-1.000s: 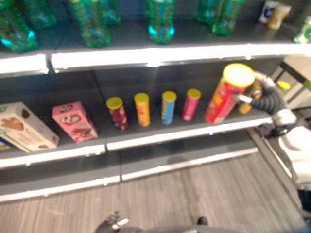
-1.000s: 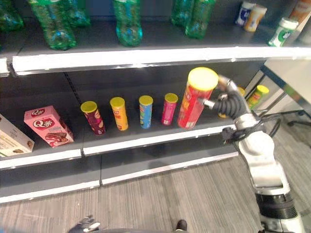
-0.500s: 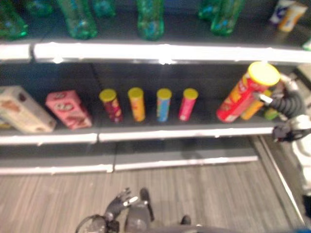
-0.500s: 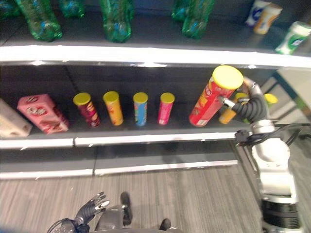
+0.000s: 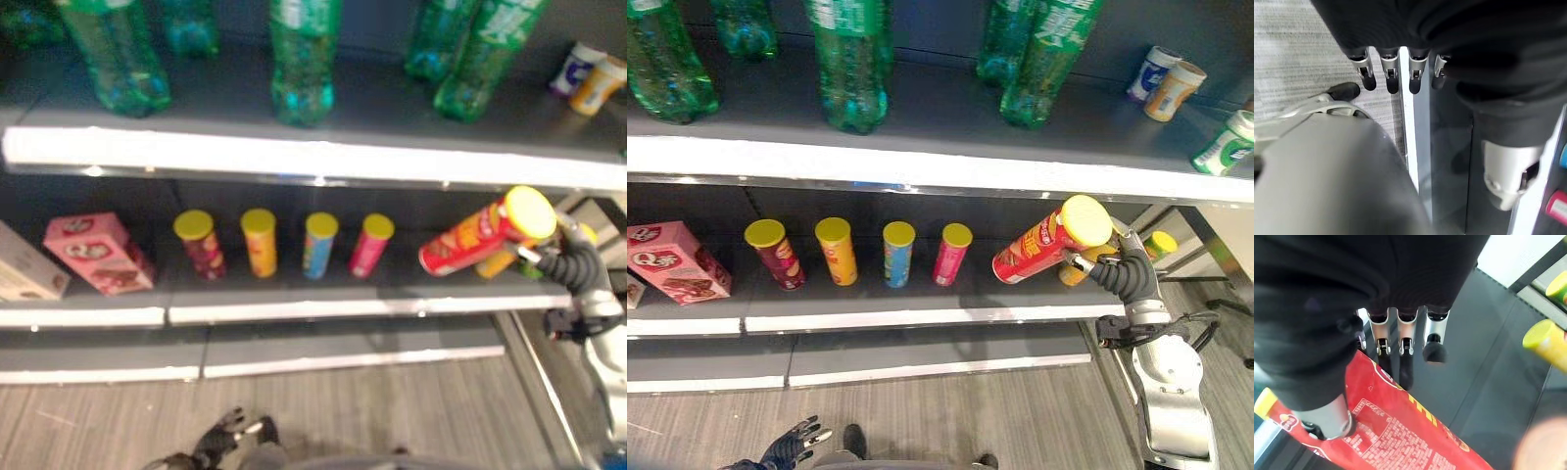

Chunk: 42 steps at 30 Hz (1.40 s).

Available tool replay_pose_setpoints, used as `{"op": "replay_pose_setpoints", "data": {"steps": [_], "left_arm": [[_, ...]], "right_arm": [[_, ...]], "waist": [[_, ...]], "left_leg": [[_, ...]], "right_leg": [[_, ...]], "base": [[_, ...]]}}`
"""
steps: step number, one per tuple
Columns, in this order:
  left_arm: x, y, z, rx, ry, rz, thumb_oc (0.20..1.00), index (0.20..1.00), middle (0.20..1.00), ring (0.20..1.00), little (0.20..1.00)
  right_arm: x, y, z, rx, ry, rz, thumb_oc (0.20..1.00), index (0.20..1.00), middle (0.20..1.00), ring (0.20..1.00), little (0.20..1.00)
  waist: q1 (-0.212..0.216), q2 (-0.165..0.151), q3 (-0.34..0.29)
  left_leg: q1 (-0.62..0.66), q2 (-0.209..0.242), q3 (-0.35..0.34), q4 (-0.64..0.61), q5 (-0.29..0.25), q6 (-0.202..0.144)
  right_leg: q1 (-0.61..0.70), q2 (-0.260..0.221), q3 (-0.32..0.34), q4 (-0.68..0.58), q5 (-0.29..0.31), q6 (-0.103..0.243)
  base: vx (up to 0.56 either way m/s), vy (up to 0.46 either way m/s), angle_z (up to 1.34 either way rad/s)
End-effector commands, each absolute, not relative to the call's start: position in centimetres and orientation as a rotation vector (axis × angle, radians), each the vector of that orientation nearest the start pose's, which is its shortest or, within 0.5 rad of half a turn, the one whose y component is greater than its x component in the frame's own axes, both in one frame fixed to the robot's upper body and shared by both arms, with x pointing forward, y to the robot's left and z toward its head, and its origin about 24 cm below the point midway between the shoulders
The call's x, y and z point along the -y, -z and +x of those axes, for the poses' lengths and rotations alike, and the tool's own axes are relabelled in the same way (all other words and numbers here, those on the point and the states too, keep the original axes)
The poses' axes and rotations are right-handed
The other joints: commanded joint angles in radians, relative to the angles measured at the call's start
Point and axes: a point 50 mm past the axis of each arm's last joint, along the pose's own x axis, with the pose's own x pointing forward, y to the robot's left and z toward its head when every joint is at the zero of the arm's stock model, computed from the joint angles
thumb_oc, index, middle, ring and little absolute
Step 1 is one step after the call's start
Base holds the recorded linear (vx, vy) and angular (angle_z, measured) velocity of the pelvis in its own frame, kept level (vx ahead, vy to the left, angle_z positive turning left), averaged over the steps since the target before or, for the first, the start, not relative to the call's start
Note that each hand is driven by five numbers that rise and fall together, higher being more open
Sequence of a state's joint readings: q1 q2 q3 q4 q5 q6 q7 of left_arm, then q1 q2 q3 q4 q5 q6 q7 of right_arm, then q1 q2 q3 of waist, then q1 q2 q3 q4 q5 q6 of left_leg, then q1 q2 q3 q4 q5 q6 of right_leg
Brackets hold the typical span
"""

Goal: Put the goods on the table back onto the shelves and tidy them up.

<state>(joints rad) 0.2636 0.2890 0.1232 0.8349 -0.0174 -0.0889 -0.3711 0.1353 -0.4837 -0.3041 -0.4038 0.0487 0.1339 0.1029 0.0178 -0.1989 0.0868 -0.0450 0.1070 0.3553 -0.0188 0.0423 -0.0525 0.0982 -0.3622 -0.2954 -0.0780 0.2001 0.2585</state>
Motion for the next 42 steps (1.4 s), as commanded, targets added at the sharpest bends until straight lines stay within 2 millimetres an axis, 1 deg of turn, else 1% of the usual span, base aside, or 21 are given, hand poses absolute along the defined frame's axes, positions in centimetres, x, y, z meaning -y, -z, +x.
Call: {"op": "replay_pose_setpoints", "data": {"steps": [1, 2, 3, 4, 5, 6, 7, 8, 12, 13, 14, 15, 16, 18, 20, 21, 23, 24, 28, 34, 42], "left_arm": [[-26.1, 12.9, 7.6, -0.973, 0.096, 0.068, 1.000, 1.000, 1.000, 1.000, 1.000], [-26.1, 12.9, 7.6, -0.973, 0.096, 0.068, 1.000, 1.000, 1.000, 1.000, 1.000], [-26.3, 12.8, 7.8, -0.969, 0.091, 0.069, 1.000, 1.000, 1.000, 1.000, 1.000], [-26.2, 12.8, 7.9, -0.966, 0.099, 0.072, 1.000, 1.000, 1.000, 1.000, 1.000], [-26.2, 12.8, 7.9, -0.966, 0.099, 0.072, 1.000, 1.000, 1.000, 1.000, 1.000], [-26.2, 12.7, 7.8, -0.963, 0.099, 0.067, 1.000, 1.000, 1.000, 1.000, 1.000], [-26.1, 12.8, 7.8, -0.966, 0.102, 0.064, 1.000, 1.000, 1.000, 1.000, 1.000], [-26.1, 12.8, 7.6, -0.965, 0.100, 0.056, 1.000, 1.000, 1.000, 1.000, 1.000], [-26.1, 12.8, 6.7, -0.966, 0.082, 0.030, 1.000, 1.000, 1.000, 1.000, 1.000], [-26.1, 12.8, 6.5, -0.973, 0.095, 0.038, 1.000, 1.000, 1.000, 1.000, 1.000], [-26.0, 12.7, 6.3, -0.975, 0.113, 0.045, 1.000, 1.000, 1.000, 1.000, 1.000], [-26.0, 12.7, 6.3, -0.975, 0.113, 0.045, 1.000, 1.000, 1.000, 1.000, 1.000], [-25.9, 12.7, 6.1, -0.970, 0.116, 0.040, 1.000, 1.000, 1.000, 1.000, 1.000], [-25.7, 12.5, 6.3, -0.948, 0.127, 0.042, 1.000, 1.000, 1.000, 1.000, 1.000], [-25.6, 12.5, 6.5, -0.941, 0.131, 0.044, 1.000, 1.000, 1.000, 1.000, 1.000], [-25.5, 12.3, 6.8, -0.928, 0.146, 0.055, 1.000, 1.000, 1.000, 1.000, 1.000], [-25.5, 12.2, 6.9, -0.922, 0.146, 0.054, 1.000, 1.000, 1.000, 1.000, 1.000], [-25.3, 12.0, 7.5, -0.902, 0.167, 0.065, 1.000, 1.000, 1.000, 1.000, 1.000], [-25.2, 11.7, 8.5, -0.873, 0.169, 0.076, 1.000, 1.000, 1.000, 1.000, 1.000], [-25.5, 11.2, 9.9, -0.832, 0.152, 0.092, 1.000, 1.000, 1.000, 1.000, 1.000], [-26.3, 10.5, 11.1, -0.795, 0.128, 0.116, 1.000, 1.000, 1.000, 1.000, 1.000]], "right_arm": [[27.6, -18.2, 21.7, 0.367, 0.186, -0.571, 0.200, 0.200, 0.200, 0.200, 0.200], [27.6, -18.2, 21.7, 0.367, 0.186, -0.571, 0.200, 0.200, 0.200, 0.200, 0.200], [27.5, -18.4, 21.7, 0.374, 0.187, -0.576, 0.200, 0.200, 0.200, 0.200, 0.200], [27.5, -18.8, 21.8, 0.388, 0.182, -0.581, 0.200, 0.200, 0.200, 0.200, 0.200], [27.5, -18.8, 21.8, 0.388, 0.182, -0.581, 0.200, 0.200, 0.200, 0.200, 0.200], [27.3, -19.0, 21.8, 0.397, 0.171, -0.584, 0.200, 0.200, 0.200, 0.200, 0.200], [27.2, -19.2, 21.8, 0.404, 0.167, -0.588, 0.200, 0.200, 0.200, 0.200, 0.200], [26.9, -19.6, 22.1, 0.418, 0.151, -0.590, 0.200, 0.200, 0.200, 0.200, 0.200], [26.4, -19.8, 22.9, 0.417, 0.115, -0.597, 0.200, 0.200, 0.200, 0.200, 0.200], [26.4, -19.8, 22.9, 0.411, 0.110, -0.600, 0.200, 0.200, 0.200, 0.200, 0.200], [26.6, -20.1, 23.0, 0.409, 0.105, -0.621, 0.200, 0.200, 0.200, 0.200, 0.200], [26.6, -20.1, 23.0, 0.409, 0.105, -0.621, 0.200, 0.200, 0.200, 0.200, 0.200], [26.5, -20.5, 23.3, 0.419, 0.094, -0.635, 0.200, 0.200, 0.200, 0.200, 0.200], [26.0, -21.5, 23.9, 0.449, 0.072, -0.665, 0.200, 0.200, 0.200, 0.200, 0.200], [26.1, -21.8, 24.2, 0.455, 0.074, -0.672, 0.200, 0.200, 0.200, 0.200, 0.200], [25.7, -23.3, 24.8, 0.494, 0.064, -0.713, 0.200, 0.200, 0.200, 0.200, 0.200], [25.4, -23.9, 25.2, 0.517, 0.061, -0.721, 0.200, 0.200, 0.200, 0.200, 0.200], [24.5, -25.9, 26.0, 0.583, 0.047, -0.757, 0.200, 0.200, 0.200, 0.200, 0.200], [23.1, -29.0, 26.6, 0.697, 0.054, -0.779, 0.200, 0.200, 0.200, 0.200, 0.200], [21.8, -31.9, 27.3, 0.775, 0.058, -0.828, 0.200, 0.200, 0.200, 0.200, 0.200], [21.7, -34.4, 27.8, 0.817, 0.119, -0.897, 0.200, 0.200, 0.200, 0.200, 0.200]], "waist": [[0.020, 0.004, -0.004], [0.020, 0.005, -0.005], [0.016, 0.005, 0.009], [0.013, 0.011, 0.025], [0.012, 0.011, 0.024], [0.008, 0.016, 0.035], [0.004, 0.020, 0.038], [0.006, 0.031, 0.046], [0.009, 0.053, 0.066], [0.006, 0.063, 0.068], [-0.002, 0.085, 0.071], [-0.002, 0.085, 0.071], [-0.010, 0.105, 0.082], [-0.011, 0.132, 0.109], [-0.015, 0.141, 0.122], [-0.017, 0.161, 0.156], [-0.019, 0.172, 0.172], [-0.019, 0.192, 0.206], [-0.021, 0.215, 0.249], [-0.014, 0.227, 0.283], [-0.009, 0.230, 0.309]], "left_leg": [[-0.017, 0.050, 0.038, 0.156, -0.074, -0.031], [-0.018, 0.050, 0.038, 0.158, -0.075, -0.031], [-0.048, 0.071, 0.004, 0.253, -0.116, -0.036], [-0.076, 0.095, -0.017, 0.334, -0.149, -0.046], [-0.077, 0.095, -0.018, 0.336, -0.149, -0.046], [-0.083, 0.111, -0.028, 0.367, -0.161, -0.055], [-0.076, 0.114, -0.023, 0.381, -0.176, -0.058], [-0.075, 0.139, -0.023, 0.406, -0.183, -0.071], [-0.085, 0.171, -0.036, 0.413, -0.166, -0.093], [-0.089, 0.178, -0.037, 0.406, -0.157, -0.100], [-0.093, 0.193, -0.043, 0.381, -0.132, -0.118], [-0.093, 0.193, -0.043, 0.381, -0.132, -0.118], [-0.092, 0.204, -0.048, 0.358, -0.112, -0.131], [-0.096, 0.212, -0.049, 0.336, -0.091, -0.142], [-0.106, 0.216, -0.049, 0.337, -0.091, -0.143], [-0.120, 0.221, -0.046, 0.341, -0.086, -0.146], [-0.127, 0.226, -0.039, 0.342, -0.088, -0.146], [-0.149, 0.232, -0.030, 0.349, -0.080, -0.149], [-0.201, 0.251, -0.013, 0.363, -0.072, -0.151], [-0.270, 0.270, -0.005, 0.395, -0.077, -0.155], [-0.353, 0.290, -0.005, 0.425, -0.082, -0.156]], "right_leg": [[-0.045, -0.064, 0.020, -0.009, 0.189, 0.003], [-0.045, -0.064, 0.019, -0.009, 0.189, 0.003], [-0.047, -0.080, 0.033, -0.009, 0.192, 0.003], [-0.040, -0.069, 0.060, -0.009, 0.162, 0.003], [-0.040, -0.069, 0.060, -0.009, 0.162, 0.003], [-0.037, -0.052, 0.075, 0.006, 0.123, 0.003], [-0.029, -0.054, 0.052, 0.010, 0.079, 0.003], [-0.023, -0.042, 0.028, 0.022, 0.017, 0.003], [-0.007, -0.007, 0.017, 0.008, -0.010, 0.003], [0.001, 0.004, 0.014, -0.006, -0.029, 0.003], [0.001, 0.024, 0.014, -0.009, -0.055, -0.002], [0.001, 0.024, 0.014, -0.009, -0.055, -0.002], [-0.008, 0.038, 0.018, -0.009, -0.068, -0.010], [-0.032, 0.048, 0.035, -0.009, -0.070, -0.013], [-0.048, 0.050, 0.046, -0.009, -0.067, -0.016], [-0.083, 0.048, 0.066, -0.007, -0.055, -0.019], [-0.110, 0.046, 0.084, 0.001, -0.050, -0.020], [-0.169, 0.043, 0.116, 0.030, -0.044, -0.023], [-0.273, 0.044, 0.166, 0.089, -0.044, -0.033], [-0.387, 0.051, 0.207, 0.151, -0.050, -0.039], [-0.514, 0.071, 0.248, 0.212, -0.051, -0.044]], "base": [[0.02, -0.147, -0.16], [0.06, -0.336, 0.01], [0.06, -0.332, 0.21], [0.06, -0.332, 0.30], [0.03, -0.212, 0.22], [0.02, -0.086, 0.13], [0.03, -0.217, 0.13], [0.01, -0.218, 0.19], [-0.02, -0.171, 0.12], [-0.03, -0.136, 0.01], [-0.03, -0.136, 0.08], [-0.06, -0.171, 0.07], [-0.06, -0.116, 0.02], [-0.14, -0.141, -0.03], [-0.15, -0.051, -0.13], [-0.18, -0.009, -0.09], [-0.19, 0.002, -0.18], [-0.19, -0.001, -0.47], [-0.15, -0.026, -0.35], [-0.08, -0.020, -0.05], [-0.05, -0.016, -0.07]]}}
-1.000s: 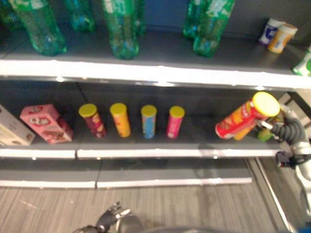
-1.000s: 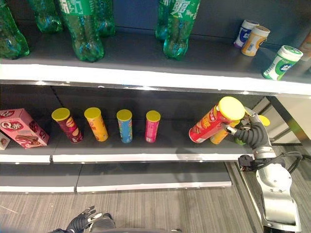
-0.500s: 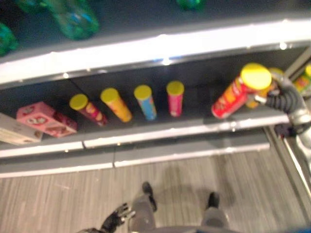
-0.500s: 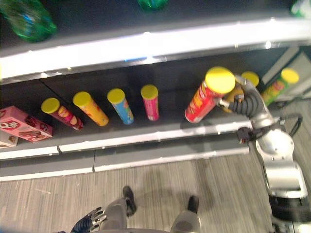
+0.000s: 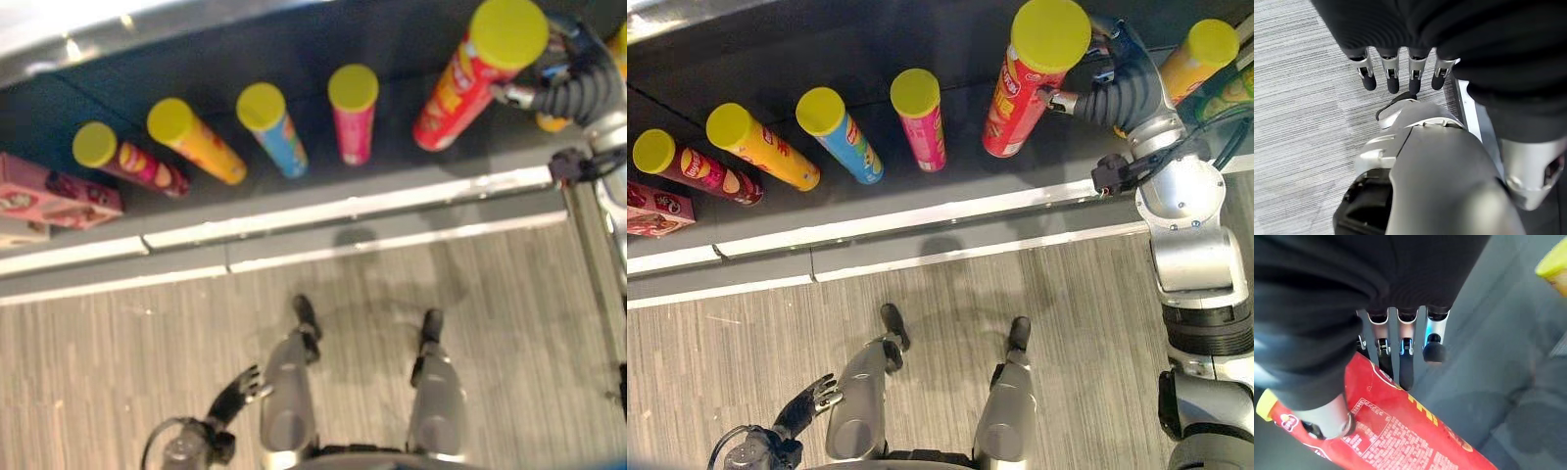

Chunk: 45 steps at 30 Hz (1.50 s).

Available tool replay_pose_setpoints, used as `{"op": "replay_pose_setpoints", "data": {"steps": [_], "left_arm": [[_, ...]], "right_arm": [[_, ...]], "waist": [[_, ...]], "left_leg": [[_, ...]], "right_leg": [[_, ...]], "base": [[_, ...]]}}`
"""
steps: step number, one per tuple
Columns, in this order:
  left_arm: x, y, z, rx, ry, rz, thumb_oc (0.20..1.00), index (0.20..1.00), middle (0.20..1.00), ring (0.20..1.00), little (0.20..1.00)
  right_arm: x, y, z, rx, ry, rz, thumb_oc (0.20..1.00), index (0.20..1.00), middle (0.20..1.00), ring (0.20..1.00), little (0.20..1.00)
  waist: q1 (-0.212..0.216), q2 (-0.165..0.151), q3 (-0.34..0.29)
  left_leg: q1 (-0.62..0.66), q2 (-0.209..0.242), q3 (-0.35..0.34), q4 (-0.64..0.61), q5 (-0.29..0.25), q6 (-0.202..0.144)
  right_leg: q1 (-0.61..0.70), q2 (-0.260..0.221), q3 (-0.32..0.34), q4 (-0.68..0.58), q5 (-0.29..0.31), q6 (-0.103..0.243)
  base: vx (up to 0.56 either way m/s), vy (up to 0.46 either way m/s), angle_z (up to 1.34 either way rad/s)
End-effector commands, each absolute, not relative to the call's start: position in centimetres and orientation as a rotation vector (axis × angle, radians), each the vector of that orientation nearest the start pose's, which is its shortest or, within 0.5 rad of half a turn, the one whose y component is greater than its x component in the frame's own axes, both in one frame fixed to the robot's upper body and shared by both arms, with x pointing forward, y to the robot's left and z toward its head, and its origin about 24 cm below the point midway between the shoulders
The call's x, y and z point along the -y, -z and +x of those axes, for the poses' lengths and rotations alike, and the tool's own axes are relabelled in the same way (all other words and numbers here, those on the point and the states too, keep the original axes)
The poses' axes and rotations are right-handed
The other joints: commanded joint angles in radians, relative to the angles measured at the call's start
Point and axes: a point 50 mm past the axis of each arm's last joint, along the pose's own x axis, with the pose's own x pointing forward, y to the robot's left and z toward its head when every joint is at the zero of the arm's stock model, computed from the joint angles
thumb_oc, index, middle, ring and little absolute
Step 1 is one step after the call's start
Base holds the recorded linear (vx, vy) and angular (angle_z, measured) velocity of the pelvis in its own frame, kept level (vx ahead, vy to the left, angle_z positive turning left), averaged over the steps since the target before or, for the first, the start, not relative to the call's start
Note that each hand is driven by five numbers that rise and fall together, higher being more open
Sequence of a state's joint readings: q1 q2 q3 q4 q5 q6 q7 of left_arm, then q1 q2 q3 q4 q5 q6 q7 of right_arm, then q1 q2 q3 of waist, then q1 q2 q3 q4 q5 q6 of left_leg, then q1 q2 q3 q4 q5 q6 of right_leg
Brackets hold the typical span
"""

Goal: Put the goods on the table back onto the shelves and tidy them up.

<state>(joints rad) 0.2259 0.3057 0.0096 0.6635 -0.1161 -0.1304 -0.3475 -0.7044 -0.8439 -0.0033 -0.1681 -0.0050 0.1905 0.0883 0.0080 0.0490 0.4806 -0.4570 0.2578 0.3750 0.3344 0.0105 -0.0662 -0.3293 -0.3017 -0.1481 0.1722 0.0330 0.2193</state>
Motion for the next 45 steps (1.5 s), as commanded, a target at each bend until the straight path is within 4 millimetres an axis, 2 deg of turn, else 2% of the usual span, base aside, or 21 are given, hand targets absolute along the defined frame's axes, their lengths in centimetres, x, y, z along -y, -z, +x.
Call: {"op": "replay_pose_setpoints", "data": {"steps": [1, 5, 11, 20, 26, 40, 45], "left_arm": [[-26.3, 10.5, 11.1, -0.795, 0.128, 0.116, 1.000, 1.000, 1.000, 1.000, 1.000], [-26.3, 10.1, 11.6, -0.768, 0.125, 0.116, 1.000, 1.000, 1.000, 1.000, 1.000], [-25.8, 10.1, 12.2, -0.758, 0.143, 0.122, 1.000, 1.000, 1.000, 1.000, 1.000], [-25.4, 9.7, 12.7, -0.735, 0.161, 0.139, 1.000, 1.000, 1.000, 1.000, 1.000], [-25.6, 9.5, 12.6, -0.727, 0.152, 0.142, 1.000, 1.000, 1.000, 1.000, 1.000], [-25.2, 9.5, 12.2, -0.726, 0.181, 0.139, 1.000, 1.000, 1.000, 1.000, 1.000], [-25.1, 9.4, 12.0, -0.723, 0.188, 0.136, 1.000, 1.000, 1.000, 1.000, 1.000]], "right_arm": [[21.7, -34.4, 27.8, 0.817, 0.119, -0.897, 0.200, 0.200, 0.200, 0.200, 0.200], [23.1, -35.3, 28.3, 0.788, 0.207, -0.990, 0.200, 0.200, 0.200, 0.200, 0.200], [23.8, -35.8, 28.5, 0.779, 0.274, -1.055, 0.200, 0.200, 0.200, 0.200, 0.200], [24.2, -37.4, 29.2, 0.821, 0.350, -1.002, 0.200, 0.200, 0.200, 0.200, 0.200], [24.4, -38.1, 29.1, 0.838, 0.393, -1.002, 0.200, 0.200, 0.200, 0.200, 0.200], [25.1, -38.1, 29.1, 0.824, 0.432, -1.011, 0.200, 0.200, 0.200, 0.200, 0.200], [25.7, -37.7, 29.9, 0.782, 0.448, -0.959, 0.200, 0.200, 0.200, 0.200, 0.200]], "waist": [[0.000, -0.018, -0.085], [0.002, -0.009, -0.084], [0.004, 0.010, -0.083], [0.018, 0.056, -0.075], [0.026, 0.074, -0.072], [0.028, 0.092, -0.086], [0.032, 0.102, -0.084]], "left_leg": [[0.059, 0.139, -0.025, 0.072, -0.050, -0.142], [0.026, 0.155, -0.023, 0.078, -0.052, -0.143], [-0.001, 0.161, -0.026, 0.078, -0.050, -0.146], [-0.085, 0.162, -0.051, 0.092, -0.044, -0.148], [-0.132, 0.163, -0.068, 0.097, -0.038, -0.148], [-0.160, 0.156, -0.075, 0.091, -0.033, -0.151], [-0.161, 0.155, -0.076, 0.086, -0.028, -0.155]], "right_leg": [[-0.087, 0.011, 0.101, -0.038, 0.116, -0.005], [-0.150, 0.015, 0.122, -0.012, 0.114, -0.006], [-0.198, 0.016, 0.139, 0.004, 0.111, -0.004], [-0.282, -0.003, 0.149, 0.033, 0.111, 0.002], [-0.327, -0.013, 0.149, 0.056, 0.110, 0.002], [-0.363, -0.026, 0.155, 0.066, 0.113, 0.006], [-0.364, -0.035, 0.153, 0.064, 0.117, 0.012]], "base": [[-0.02, -0.004, -0.11], [-0.02, -0.017, -0.09], [0.00, -0.001, -0.01], [0.00, 0.007, 0.02], [0.00, 0.005, 0.01], [0.00, 0.002, 0.00], [0.00, 0.000, 0.00]]}}
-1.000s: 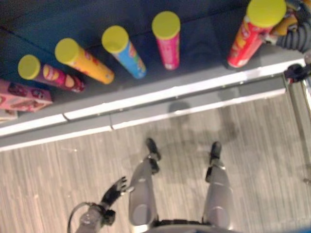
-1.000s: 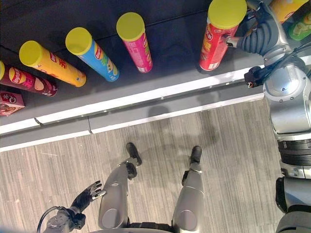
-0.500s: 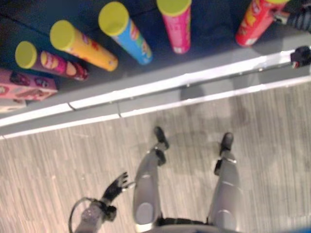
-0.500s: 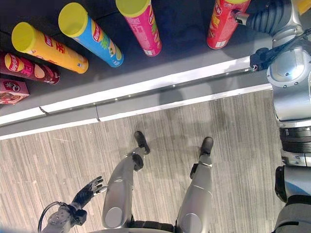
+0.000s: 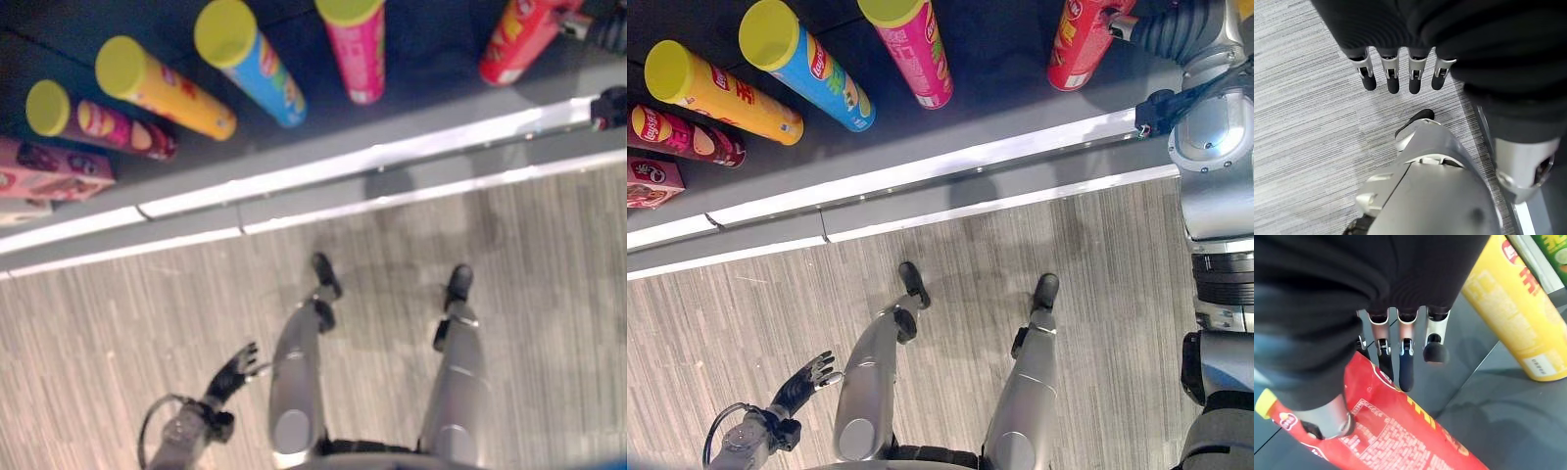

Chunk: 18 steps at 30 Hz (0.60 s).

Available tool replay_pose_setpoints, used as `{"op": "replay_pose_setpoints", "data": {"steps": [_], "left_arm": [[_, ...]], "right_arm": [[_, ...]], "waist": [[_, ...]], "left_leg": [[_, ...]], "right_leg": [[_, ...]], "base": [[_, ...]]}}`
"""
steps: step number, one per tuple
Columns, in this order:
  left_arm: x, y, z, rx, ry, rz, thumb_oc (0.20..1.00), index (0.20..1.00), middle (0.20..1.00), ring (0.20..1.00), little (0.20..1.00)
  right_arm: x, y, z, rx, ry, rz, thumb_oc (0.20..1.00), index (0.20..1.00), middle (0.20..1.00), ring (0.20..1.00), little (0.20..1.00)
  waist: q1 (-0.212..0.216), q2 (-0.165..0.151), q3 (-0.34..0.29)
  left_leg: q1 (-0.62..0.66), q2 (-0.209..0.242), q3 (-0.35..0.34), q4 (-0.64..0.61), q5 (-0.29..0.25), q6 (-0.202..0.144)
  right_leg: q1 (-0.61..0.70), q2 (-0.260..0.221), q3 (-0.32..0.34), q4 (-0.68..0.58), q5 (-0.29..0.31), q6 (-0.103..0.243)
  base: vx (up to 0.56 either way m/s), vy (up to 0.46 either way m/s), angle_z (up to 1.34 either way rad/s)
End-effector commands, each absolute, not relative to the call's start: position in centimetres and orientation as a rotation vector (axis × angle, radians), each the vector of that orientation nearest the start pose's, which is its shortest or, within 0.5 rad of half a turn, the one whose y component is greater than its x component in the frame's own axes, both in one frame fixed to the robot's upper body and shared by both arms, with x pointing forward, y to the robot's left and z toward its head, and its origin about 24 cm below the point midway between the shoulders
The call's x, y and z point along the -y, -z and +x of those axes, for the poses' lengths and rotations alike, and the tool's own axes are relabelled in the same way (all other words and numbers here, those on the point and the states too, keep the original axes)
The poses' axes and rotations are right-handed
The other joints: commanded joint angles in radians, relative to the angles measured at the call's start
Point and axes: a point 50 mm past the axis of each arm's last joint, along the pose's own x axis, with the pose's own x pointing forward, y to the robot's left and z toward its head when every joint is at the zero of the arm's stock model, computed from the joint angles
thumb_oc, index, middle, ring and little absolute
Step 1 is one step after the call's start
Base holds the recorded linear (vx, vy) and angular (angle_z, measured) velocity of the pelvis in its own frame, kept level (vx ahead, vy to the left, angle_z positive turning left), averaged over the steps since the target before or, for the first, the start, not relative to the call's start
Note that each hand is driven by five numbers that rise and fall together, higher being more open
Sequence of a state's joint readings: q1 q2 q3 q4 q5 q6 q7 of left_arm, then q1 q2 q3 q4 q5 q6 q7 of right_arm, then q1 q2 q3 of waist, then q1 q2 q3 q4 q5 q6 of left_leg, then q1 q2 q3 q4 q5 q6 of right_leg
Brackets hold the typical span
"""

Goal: Put the goods on the table back onto the shelves and tidy them up.

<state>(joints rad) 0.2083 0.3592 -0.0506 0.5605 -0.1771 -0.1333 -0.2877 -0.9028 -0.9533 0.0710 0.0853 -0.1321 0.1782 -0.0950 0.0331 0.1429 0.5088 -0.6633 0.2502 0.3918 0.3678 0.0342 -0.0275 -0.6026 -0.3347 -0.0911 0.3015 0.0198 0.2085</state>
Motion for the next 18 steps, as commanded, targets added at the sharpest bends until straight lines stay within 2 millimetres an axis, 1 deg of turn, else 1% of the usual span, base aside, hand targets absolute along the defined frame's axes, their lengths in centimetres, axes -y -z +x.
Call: {"op": "replay_pose_setpoints", "data": {"steps": [1, 9, 18], "left_arm": [[-25.1, 9.4, 11.9, -0.725, 0.190, 0.138, 1.000, 1.000, 1.000, 1.000, 1.000], [-25.1, 9.5, 11.7, -0.734, 0.201, 0.144, 1.000, 1.000, 1.000, 1.000, 1.000], [-24.8, 9.6, 11.7, -0.732, 0.218, 0.151, 1.000, 1.000, 1.000, 1.000, 1.000]], "right_arm": [[25.8, -37.5, 30.1, 0.777, 0.447, -0.942, 0.200, 0.200, 0.200, 0.200, 0.200], [25.8, -37.1, 30.8, 0.752, 0.446, -0.913, 0.200, 0.200, 0.200, 0.200, 0.200], [25.7, -36.6, 31.4, 0.734, 0.436, -0.896, 0.200, 0.200, 0.200, 0.200, 0.200]], "waist": [[0.008, 0.010, -0.112], [0.019, 0.022, -0.116], [0.028, 0.023, -0.120]], "left_leg": [[0.043, 0.163, -0.094, 0.054, -0.053, -0.194], [0.034, 0.158, -0.099, 0.056, -0.049, -0.194], [0.034, 0.149, -0.104, 0.050, -0.046, -0.195]], "right_leg": [[-0.092, -0.003, 0.097, -0.065, 0.129, 0.023], [-0.109, -0.010, 0.096, -0.047, 0.126, 0.026], [-0.104, -0.017, 0.091, -0.049, 0.125, 0.027]], "base": [[0.01, 0.019, 0.04], [0.00, 0.001, 0.00], [0.00, 0.000, 0.00]]}}
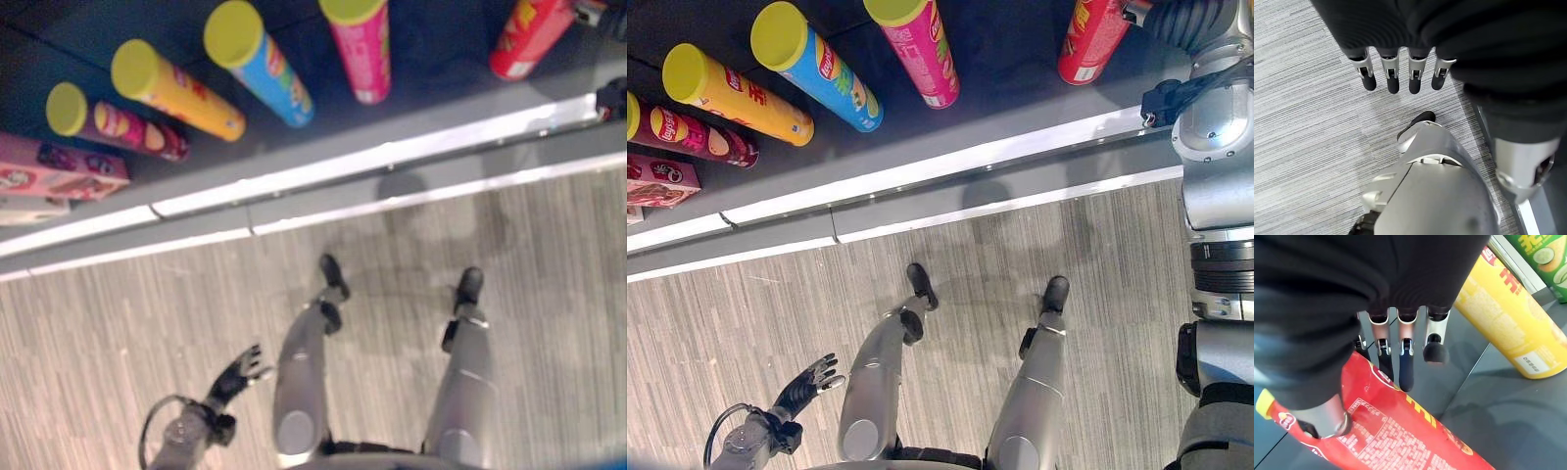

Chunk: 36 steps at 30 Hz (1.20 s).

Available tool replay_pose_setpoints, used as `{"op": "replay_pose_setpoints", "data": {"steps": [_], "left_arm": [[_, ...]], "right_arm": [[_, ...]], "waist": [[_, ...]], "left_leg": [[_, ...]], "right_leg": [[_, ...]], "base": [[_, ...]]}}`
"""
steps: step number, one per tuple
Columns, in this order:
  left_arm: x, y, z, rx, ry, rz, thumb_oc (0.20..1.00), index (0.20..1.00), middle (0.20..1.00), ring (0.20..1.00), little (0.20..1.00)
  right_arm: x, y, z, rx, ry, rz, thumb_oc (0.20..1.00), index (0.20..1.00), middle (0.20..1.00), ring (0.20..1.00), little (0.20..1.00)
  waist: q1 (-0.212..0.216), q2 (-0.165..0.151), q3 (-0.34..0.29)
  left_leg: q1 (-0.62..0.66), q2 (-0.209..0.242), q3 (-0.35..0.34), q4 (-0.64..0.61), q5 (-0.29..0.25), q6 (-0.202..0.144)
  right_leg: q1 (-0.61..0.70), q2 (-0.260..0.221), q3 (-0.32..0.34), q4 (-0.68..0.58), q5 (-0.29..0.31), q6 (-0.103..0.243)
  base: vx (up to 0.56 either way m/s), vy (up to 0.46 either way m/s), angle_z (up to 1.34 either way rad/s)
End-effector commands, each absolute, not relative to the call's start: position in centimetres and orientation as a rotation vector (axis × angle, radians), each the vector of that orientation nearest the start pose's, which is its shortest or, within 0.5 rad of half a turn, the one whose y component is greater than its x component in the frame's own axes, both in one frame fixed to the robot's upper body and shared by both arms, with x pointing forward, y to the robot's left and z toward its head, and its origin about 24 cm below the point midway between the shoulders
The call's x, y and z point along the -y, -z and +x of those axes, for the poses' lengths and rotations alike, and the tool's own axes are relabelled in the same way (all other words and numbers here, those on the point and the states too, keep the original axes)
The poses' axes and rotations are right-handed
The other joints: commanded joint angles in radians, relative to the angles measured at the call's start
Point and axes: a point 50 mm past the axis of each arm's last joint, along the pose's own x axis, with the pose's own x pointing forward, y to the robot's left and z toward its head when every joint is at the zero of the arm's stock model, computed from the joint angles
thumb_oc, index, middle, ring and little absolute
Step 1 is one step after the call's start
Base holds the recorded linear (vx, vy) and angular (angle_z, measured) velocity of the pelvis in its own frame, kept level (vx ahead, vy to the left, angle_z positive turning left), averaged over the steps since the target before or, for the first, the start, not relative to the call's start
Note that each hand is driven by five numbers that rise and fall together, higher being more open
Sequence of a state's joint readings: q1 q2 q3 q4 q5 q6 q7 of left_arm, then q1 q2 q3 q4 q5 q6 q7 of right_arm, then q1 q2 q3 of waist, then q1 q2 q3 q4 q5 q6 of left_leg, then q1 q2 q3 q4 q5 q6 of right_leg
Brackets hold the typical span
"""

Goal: Put the goods on the table back onto the shelves and tidy them up.

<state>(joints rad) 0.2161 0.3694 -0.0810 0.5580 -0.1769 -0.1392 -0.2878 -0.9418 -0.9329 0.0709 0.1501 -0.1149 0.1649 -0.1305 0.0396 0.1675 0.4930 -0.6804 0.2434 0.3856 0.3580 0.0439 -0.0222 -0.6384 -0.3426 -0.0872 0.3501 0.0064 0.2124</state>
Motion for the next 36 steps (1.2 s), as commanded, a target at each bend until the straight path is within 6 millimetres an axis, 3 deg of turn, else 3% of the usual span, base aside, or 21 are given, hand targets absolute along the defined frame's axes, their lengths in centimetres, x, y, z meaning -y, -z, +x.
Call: {"op": "replay_pose_setpoints", "data": {"steps": [1, 30, 31, 32, 36], "left_arm": [[-24.8, 9.6, 11.8, -0.734, 0.219, 0.153, 1.000, 1.000, 1.000, 1.000, 1.000], [-24.4, 9.9, 11.3, -0.758, 0.262, 0.156, 1.000, 1.000, 1.000, 1.000, 1.000], [-24.4, 9.9, 11.2, -0.760, 0.263, 0.159, 1.000, 1.000, 1.000, 1.000, 1.000], [-24.4, 9.9, 11.1, -0.762, 0.263, 0.155, 1.000, 1.000, 1.000, 1.000, 1.000], [-24.4, 9.9, 11.1, -0.763, 0.268, 0.156, 1.000, 1.000, 1.000, 1.000, 1.000]], "right_arm": [[25.7, -36.6, 31.5, 0.730, 0.434, -0.897, 0.200, 0.200, 0.200, 0.200, 0.200], [24.5, -36.7, 32.5, 0.730, 0.400, -0.906, 0.200, 0.200, 0.200, 0.200, 0.200], [24.5, -36.8, 32.4, 0.734, 0.406, -0.911, 0.765, 0.765, 0.765, 0.765, 0.765], [24.6, -36.7, 32.3, 0.736, 0.410, -0.909, 1.000, 1.000, 1.000, 1.000, 1.000], [24.7, -37.1, 32.0, 0.760, 0.433, -0.901, 1.000, 1.000, 1.000, 1.000, 1.000]], "waist": [[0.022, -0.001, -0.103], [0.036, 0.000, -0.090], [0.035, -0.001, -0.090], [0.033, -0.001, -0.090], [0.032, -0.002, -0.090]], "left_leg": [[0.052, 0.154, -0.099, 0.058, -0.055, -0.200], [0.077, 0.131, -0.109, 0.046, -0.056, -0.193], [0.078, 0.131, -0.108, 0.045, -0.055, -0.194], [0.078, 0.131, -0.108, 0.046, -0.056, -0.194], [0.080, 0.132, -0.108, 0.049, -0.058, -0.194]], "right_leg": [[-0.067, -0.010, 0.086, -0.097, 0.138, 0.023], [-0.046, -0.023, 0.087, -0.083, 0.131, 0.027], [-0.046, -0.022, 0.088, -0.083, 0.132, 0.027], [-0.047, -0.022, 0.088, -0.082, 0.132, 0.027], [-0.047, -0.020, 0.090, -0.083, 0.133, 0.026]], "base": [[0.01, 0.005, 0.04], [0.01, 0.004, 0.02], [0.00, 0.000, 0.00], [0.00, 0.000, 0.00], [0.00, 0.000, 0.00]]}}
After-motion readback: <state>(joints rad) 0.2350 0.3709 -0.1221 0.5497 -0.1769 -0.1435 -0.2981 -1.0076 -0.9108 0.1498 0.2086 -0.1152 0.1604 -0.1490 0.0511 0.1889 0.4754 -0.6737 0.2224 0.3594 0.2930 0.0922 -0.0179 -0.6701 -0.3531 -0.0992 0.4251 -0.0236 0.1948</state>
